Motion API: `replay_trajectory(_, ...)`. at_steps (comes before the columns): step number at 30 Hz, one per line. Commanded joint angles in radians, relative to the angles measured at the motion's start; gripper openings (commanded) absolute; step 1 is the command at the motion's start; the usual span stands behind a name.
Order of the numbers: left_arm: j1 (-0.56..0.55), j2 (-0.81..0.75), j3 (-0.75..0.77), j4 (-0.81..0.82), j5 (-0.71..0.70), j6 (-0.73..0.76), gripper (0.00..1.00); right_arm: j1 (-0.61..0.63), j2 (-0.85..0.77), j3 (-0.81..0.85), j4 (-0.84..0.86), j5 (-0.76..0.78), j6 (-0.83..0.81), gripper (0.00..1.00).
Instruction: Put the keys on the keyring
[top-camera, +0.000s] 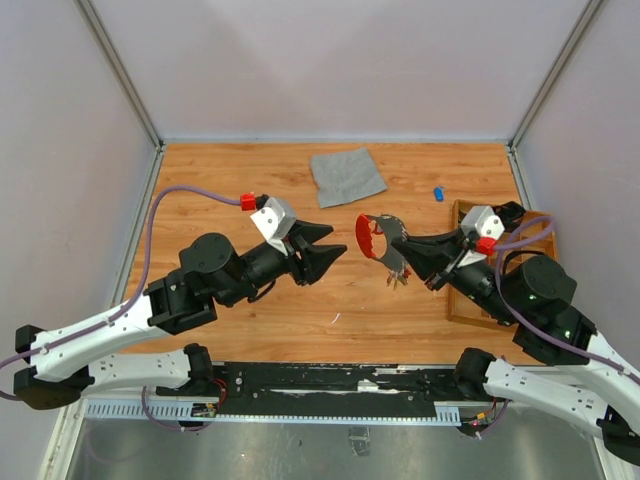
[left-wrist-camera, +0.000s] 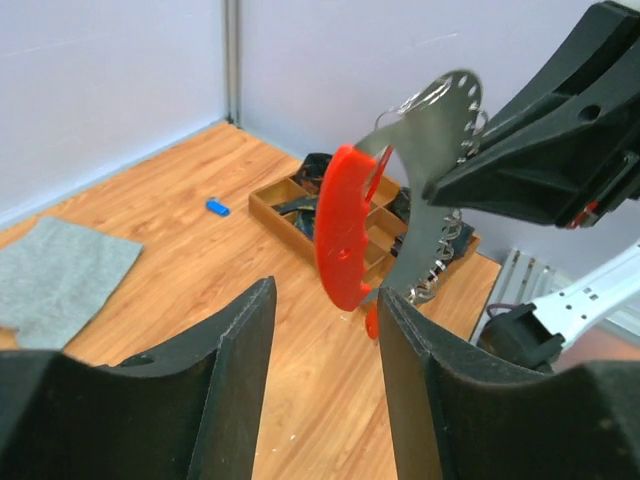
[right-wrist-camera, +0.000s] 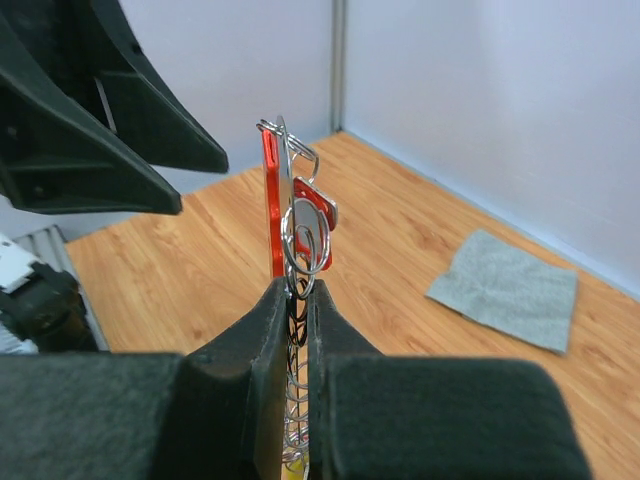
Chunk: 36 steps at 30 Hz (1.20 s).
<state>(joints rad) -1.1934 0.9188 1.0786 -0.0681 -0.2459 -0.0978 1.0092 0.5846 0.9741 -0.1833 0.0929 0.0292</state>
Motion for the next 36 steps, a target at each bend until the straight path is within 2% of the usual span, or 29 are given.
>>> replay_trajectory(1, 0.002, -0.045, -0.035, 0.121, 0.091, 0.013, 0.54, -0.006, -0.035, 0.042, 0.121, -0.15, 0.066, 0.0)
replay_trajectory(6, 0.001, -0.051, -0.045, 0.177, 0.216, 0.016, 0.64, -0.006, -0.035, 0.058, 0.17, -0.228, 0.133, 0.01)
replay_trajectory(8, 0.002, -0.047, -0.042, 0.192, 0.254, 0.019, 0.76, -0.006, -0.03, 0.06, 0.193, -0.257, 0.16, 0.01)
replay_trajectory(9, 0.002, -0.045, -0.041, 0.195, 0.27, 0.02, 0.78, -0.006, -0.026, 0.063, 0.201, -0.275, 0.17, 0.01)
replay_trajectory(14, 0.001, -0.044, -0.038, 0.22, 0.338, 0.015, 0.78, -0.006, 0.001, 0.076, 0.246, -0.377, 0.226, 0.01)
replay_trajectory(18, 0.001, -0.047, -0.038, 0.236, 0.404, 0.012, 0.65, -0.006, 0.015, 0.078, 0.262, -0.409, 0.26, 0.01)
replay_trajectory(28, 0.001, -0.054, -0.04, 0.249, 0.455, -0.007, 0.12, -0.006, 0.005, 0.078, 0.271, -0.412, 0.276, 0.01)
replay_trajectory(30, 0.002, -0.052, -0.038, 0.252, 0.463, -0.011, 0.01, -0.006, 0.001, 0.08, 0.264, -0.416, 0.27, 0.05)
replay_trajectory(34, 0.001, -0.049, -0.038, 0.263, 0.488, -0.021, 0.01, -0.006, -0.008, 0.103, 0.211, -0.434, 0.227, 0.13)
replay_trajectory(36, 0.002, -0.048, -0.034, 0.262, 0.497, -0.024, 0.01, -0.006, -0.015, 0.124, 0.164, -0.448, 0.185, 0.24)
